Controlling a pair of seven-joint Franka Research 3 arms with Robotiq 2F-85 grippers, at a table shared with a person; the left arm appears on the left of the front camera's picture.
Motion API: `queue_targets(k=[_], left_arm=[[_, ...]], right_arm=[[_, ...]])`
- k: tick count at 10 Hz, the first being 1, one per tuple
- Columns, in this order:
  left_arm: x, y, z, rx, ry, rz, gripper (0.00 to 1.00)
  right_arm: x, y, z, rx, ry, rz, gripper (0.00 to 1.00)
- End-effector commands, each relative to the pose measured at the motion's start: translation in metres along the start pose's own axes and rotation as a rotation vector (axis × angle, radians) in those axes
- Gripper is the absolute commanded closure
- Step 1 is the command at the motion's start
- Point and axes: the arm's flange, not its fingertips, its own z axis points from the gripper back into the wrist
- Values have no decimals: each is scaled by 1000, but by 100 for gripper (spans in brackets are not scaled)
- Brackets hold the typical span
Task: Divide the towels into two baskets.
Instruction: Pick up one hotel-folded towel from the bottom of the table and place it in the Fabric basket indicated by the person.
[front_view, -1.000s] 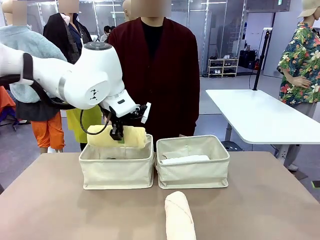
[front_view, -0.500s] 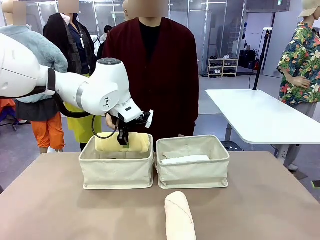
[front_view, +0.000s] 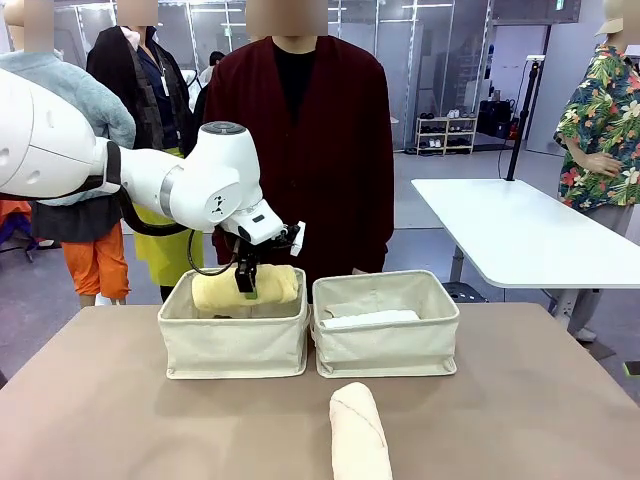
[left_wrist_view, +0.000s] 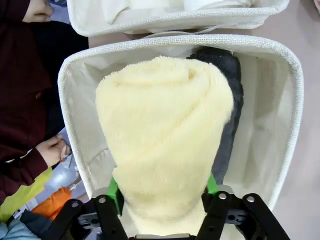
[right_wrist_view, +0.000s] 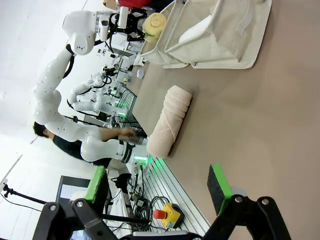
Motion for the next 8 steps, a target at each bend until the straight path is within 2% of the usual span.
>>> queue_targets(k=[1,4,5,6,8], left_arm=[[1,1,5,2,41,21,0],[0,-18,13,25,60,47,0],[-7,-35,20,36,7,125,0],[5,-4,6,16,33,25,0],[5,-4,6,16,33,25,0]], right_arm=[[-3,4,2,3,13,7,0],[-3,4,2,3,13,7,0],[-3,4,2,3,13,7,0],[-3,4,2,3,13,7,0],[-3,4,2,3,13,7,0]])
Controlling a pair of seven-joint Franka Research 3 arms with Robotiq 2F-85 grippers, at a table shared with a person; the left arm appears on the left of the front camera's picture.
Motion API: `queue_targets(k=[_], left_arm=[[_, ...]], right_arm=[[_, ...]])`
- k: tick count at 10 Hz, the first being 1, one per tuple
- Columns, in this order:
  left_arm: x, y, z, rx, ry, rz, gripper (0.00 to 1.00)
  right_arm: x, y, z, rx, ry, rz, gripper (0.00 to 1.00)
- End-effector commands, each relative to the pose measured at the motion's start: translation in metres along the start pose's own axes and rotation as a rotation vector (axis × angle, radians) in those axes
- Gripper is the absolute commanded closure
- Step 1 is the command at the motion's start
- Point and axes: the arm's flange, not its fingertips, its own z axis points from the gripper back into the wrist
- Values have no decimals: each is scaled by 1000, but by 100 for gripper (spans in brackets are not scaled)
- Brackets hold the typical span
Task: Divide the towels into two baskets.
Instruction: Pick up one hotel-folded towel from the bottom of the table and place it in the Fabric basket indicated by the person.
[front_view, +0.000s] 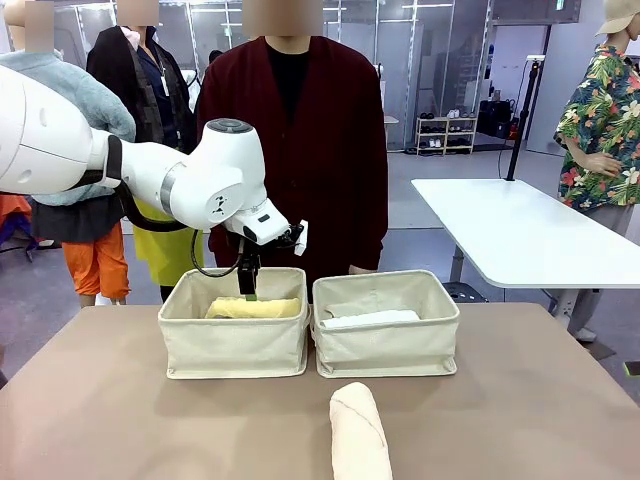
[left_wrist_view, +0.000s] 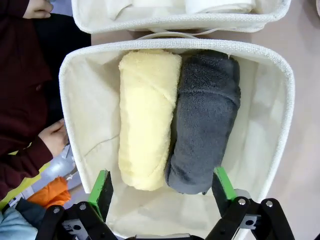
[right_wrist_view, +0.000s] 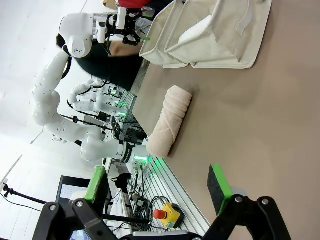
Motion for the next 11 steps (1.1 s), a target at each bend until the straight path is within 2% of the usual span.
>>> queue_targets(k=[1,7,9,11], left_arm=[[-2,6,-1,1,3,-23,0],[0,1,-3,-3,0,-5,0],[-32,-9,41,-92,-92,81,0],[-85,-44,88,-162,-146,211,0]], right_arm=[[-3,4,2,3,14,7,0],[-3,4,2,3,14,7,0],[-3,4,2,3,14,7,0],[-3,4,2,3,14,7,0]])
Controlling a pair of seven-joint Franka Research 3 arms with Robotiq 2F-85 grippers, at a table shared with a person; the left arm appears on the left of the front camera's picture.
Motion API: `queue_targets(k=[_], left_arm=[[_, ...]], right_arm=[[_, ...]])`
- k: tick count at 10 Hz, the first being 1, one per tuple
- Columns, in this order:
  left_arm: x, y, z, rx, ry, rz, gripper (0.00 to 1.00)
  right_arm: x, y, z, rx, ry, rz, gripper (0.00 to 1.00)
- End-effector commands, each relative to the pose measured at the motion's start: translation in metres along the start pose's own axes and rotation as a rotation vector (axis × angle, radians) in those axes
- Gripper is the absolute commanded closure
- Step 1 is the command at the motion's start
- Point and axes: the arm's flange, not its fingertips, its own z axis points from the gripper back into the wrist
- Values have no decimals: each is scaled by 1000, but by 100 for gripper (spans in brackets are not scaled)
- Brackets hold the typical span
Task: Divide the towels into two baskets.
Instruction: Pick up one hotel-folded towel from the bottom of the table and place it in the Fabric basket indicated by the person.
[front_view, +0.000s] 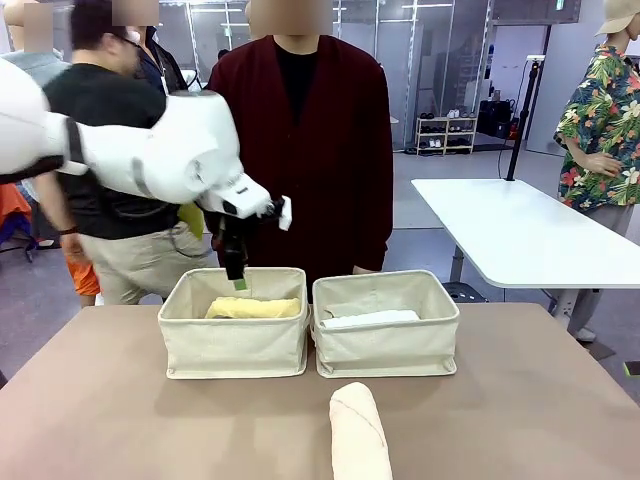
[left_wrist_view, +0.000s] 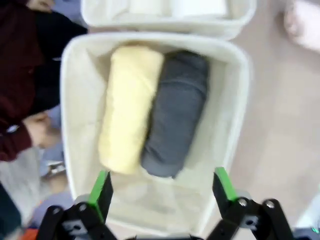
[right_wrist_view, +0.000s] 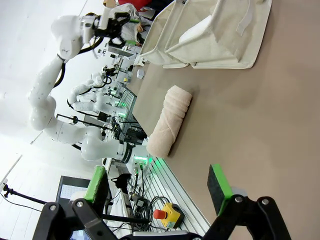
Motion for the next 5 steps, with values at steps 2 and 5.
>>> queue_targets(k=[2,5], left_arm=[[-113,-50,54,-158,-190,242,0],[-230,-95,62,-329,-536,474,0]], right_arm=[[-3,4,2,3,14,7,0],[-3,4,2,3,14,7,0]])
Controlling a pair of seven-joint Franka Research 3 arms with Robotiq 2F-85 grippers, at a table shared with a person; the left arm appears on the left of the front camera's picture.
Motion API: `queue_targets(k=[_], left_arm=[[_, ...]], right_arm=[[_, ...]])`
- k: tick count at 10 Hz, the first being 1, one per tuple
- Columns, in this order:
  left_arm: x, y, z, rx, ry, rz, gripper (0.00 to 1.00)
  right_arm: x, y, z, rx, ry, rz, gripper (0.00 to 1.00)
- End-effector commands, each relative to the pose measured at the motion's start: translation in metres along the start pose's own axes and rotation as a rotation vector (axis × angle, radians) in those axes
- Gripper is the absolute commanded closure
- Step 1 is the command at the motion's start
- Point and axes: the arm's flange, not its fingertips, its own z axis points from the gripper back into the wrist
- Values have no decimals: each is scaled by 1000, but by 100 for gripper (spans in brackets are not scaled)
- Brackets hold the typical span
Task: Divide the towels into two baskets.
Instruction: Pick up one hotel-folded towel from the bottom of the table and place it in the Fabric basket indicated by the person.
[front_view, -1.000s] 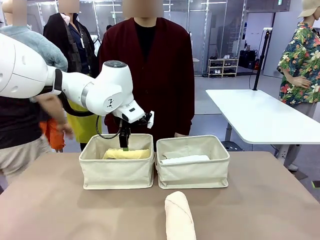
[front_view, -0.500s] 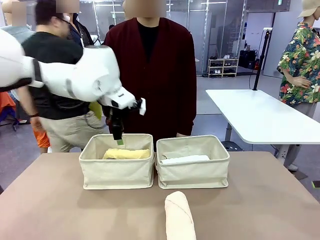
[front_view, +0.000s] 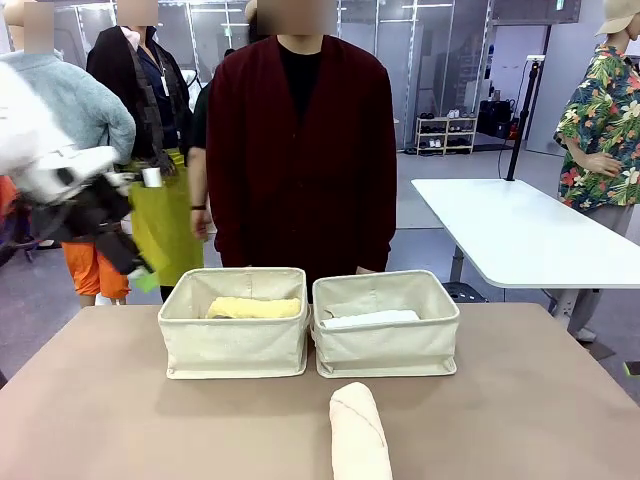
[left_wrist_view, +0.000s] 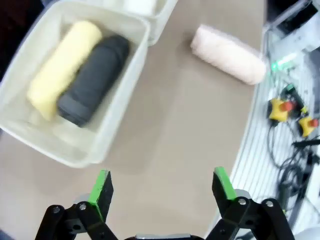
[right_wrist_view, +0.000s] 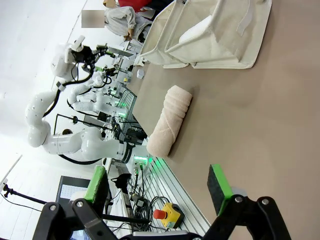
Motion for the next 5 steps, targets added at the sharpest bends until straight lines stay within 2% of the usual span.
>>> queue_targets(k=[1,3,5], left_arm=[[-77,-7,18,-76,-188,147,0],[-175,-7,43,-78,-389,371,0],[-256,4,48,-234,-475,525,0]], right_arm=[[-3,4,1,3,15,7,0],[-3,4,1,3,15,7,0],[-3,4,1,3,15,7,0]])
